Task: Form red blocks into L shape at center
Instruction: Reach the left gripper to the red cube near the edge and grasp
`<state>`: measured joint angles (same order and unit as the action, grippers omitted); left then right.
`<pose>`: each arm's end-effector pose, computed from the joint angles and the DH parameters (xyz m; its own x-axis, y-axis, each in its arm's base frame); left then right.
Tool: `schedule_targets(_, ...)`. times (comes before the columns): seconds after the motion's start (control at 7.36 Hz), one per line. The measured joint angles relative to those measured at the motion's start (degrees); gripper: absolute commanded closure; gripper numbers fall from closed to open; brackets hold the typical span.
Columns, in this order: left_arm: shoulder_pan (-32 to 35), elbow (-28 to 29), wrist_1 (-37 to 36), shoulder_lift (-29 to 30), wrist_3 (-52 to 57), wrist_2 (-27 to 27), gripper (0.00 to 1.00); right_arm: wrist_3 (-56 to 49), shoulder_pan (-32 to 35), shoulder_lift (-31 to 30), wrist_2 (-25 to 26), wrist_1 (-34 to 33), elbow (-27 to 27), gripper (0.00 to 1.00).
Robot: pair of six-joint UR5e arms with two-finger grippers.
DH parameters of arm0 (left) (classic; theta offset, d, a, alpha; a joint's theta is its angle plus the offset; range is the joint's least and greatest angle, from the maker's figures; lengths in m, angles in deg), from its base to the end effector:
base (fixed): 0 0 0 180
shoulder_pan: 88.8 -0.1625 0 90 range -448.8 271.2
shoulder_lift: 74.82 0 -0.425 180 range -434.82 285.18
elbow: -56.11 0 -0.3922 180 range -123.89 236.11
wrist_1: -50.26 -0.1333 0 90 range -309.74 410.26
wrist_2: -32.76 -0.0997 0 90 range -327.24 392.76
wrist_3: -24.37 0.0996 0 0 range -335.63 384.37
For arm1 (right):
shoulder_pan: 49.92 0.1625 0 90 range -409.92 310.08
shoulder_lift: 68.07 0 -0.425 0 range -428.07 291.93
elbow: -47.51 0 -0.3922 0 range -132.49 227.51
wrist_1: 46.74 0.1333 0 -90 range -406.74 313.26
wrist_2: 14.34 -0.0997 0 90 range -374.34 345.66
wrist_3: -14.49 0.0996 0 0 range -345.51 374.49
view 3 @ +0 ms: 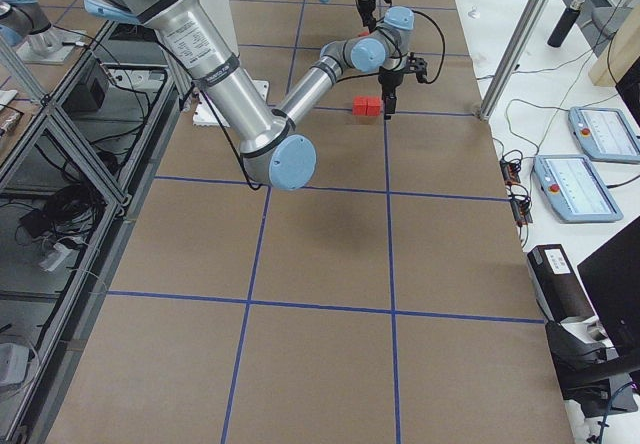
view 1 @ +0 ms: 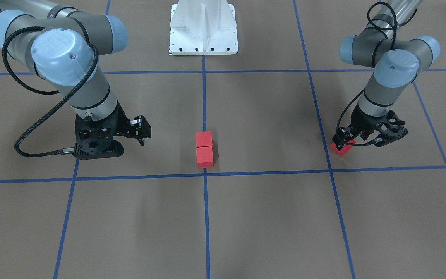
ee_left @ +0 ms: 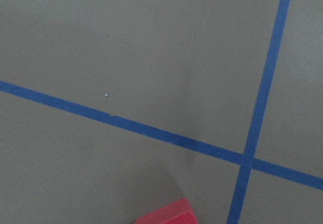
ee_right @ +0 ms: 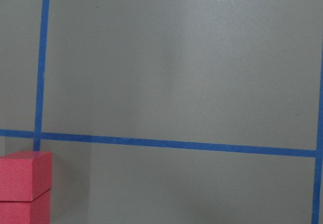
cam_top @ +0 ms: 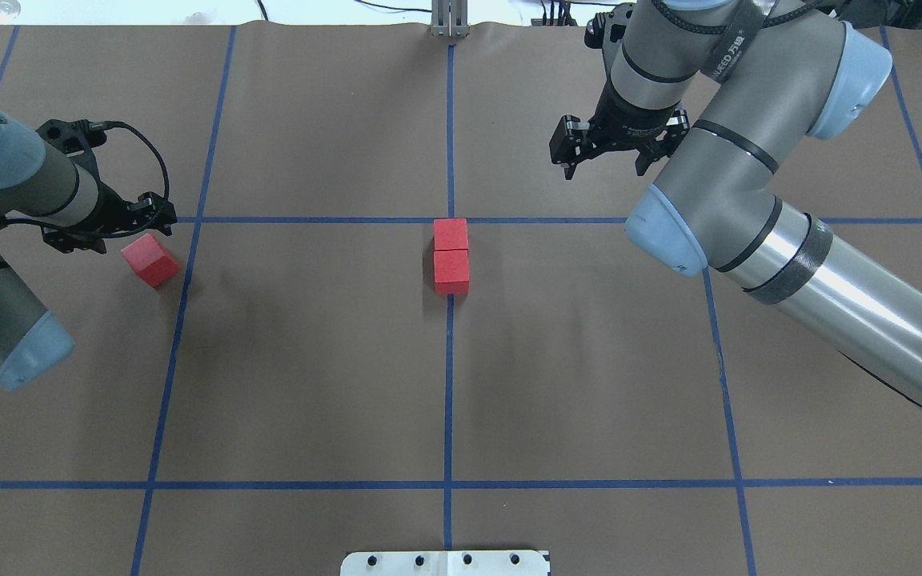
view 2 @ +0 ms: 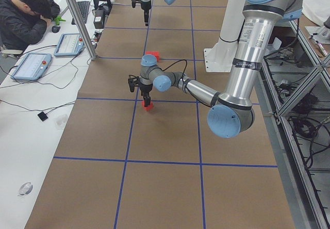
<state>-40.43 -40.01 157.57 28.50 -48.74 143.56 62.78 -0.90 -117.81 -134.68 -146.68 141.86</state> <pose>0.3276 -0.5160 0.4605 0.6713 -0.3465 -0.6552 0.3789 0.9202 -0.0984 -0.3864 -0.5714 0.2254 0.7108 -0.0574 0.7011 0.0131 0.9976 0.0684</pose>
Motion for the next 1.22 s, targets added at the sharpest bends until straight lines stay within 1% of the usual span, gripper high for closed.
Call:
schedule_targets(1.09, -1.72, 1.44, 0.11, 0.78, -3.61, -0.04, 0.01, -0.11, 0.04, -0.89, 0.27, 0.09, 0.07, 0.01)
schedule_targets(1.22, -1.87, 2.24, 0.17, 1.4, -3.73, -0.01, 0.06, -0.1, 0.04, -0.88, 0.27, 0.1, 0.1, 0.01)
